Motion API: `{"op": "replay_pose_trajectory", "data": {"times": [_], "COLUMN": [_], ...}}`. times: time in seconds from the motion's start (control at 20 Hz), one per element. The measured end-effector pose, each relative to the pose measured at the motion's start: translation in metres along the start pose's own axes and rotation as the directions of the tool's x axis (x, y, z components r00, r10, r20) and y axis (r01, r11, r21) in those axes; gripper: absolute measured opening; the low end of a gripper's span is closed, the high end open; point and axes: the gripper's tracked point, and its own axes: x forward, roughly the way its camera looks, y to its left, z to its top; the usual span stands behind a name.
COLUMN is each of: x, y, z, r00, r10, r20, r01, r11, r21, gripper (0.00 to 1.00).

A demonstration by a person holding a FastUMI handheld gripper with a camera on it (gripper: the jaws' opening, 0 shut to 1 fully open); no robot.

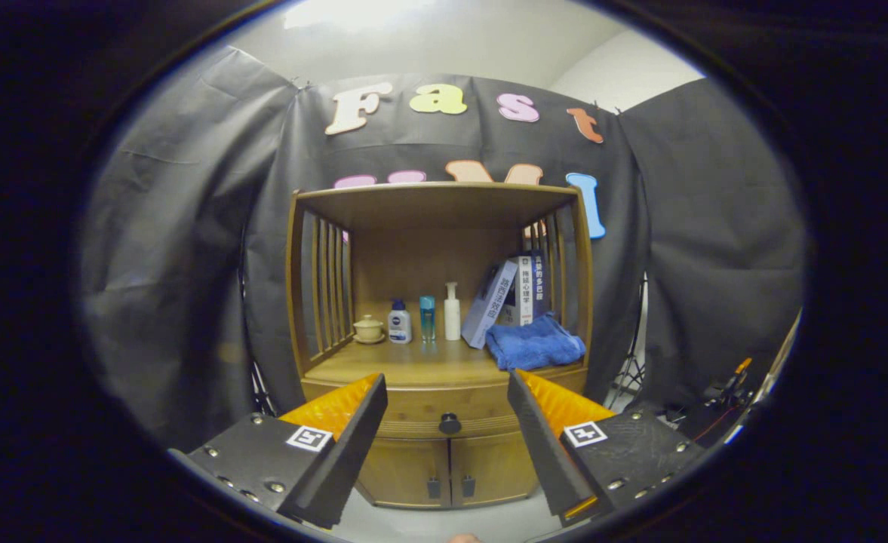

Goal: Pull open the drawer, take out the items inside it, and place them on the countertop above the cabinet.

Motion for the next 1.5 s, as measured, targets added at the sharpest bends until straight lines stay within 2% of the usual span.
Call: {"op": "replay_pose_trajectory", "data": {"times": [0.3, 0.5, 0.75, 0.9, 1.05, 1.2, 1.3, 1.45, 1.5], "x": [0.008, 0.029, 0.082, 0.123, 0.158, 0.190, 0.205, 0.217, 0.213], "y": [-0.002, 0.002, 0.001, -0.009, -0.002, -0.005, -0.006, -0.006, -0.007], "z": [-0.011, -0.032, -0.081, -0.112, -0.150, -0.201, -0.217, -0.236, -0.227], "r00": [1.000, 1.000, 0.999, 0.997, 0.993, 0.977, 0.976, 0.967, 0.979], "r10": [-0.008, 0.024, 0.013, -0.020, 0.031, 0.032, 0.047, 0.061, 0.070], "r20": [-0.003, -0.006, -0.047, -0.077, -0.117, -0.210, -0.213, -0.249, -0.193], "r01": [0.008, -0.024, -0.013, 0.018, -0.035, -0.047, -0.055, -0.066, -0.076], "r11": [1.000, 0.999, 1.000, 0.999, 0.999, 0.997, 0.998, 0.998, 0.997], "r21": [-0.016, -0.022, -0.009, -0.036, -0.033, -0.066, -0.031, -0.013, -0.023], "gripper": [0.96, 0.96, 0.96, 0.96, 0.97, 0.97, 0.98, 0.71, 0.62]}}
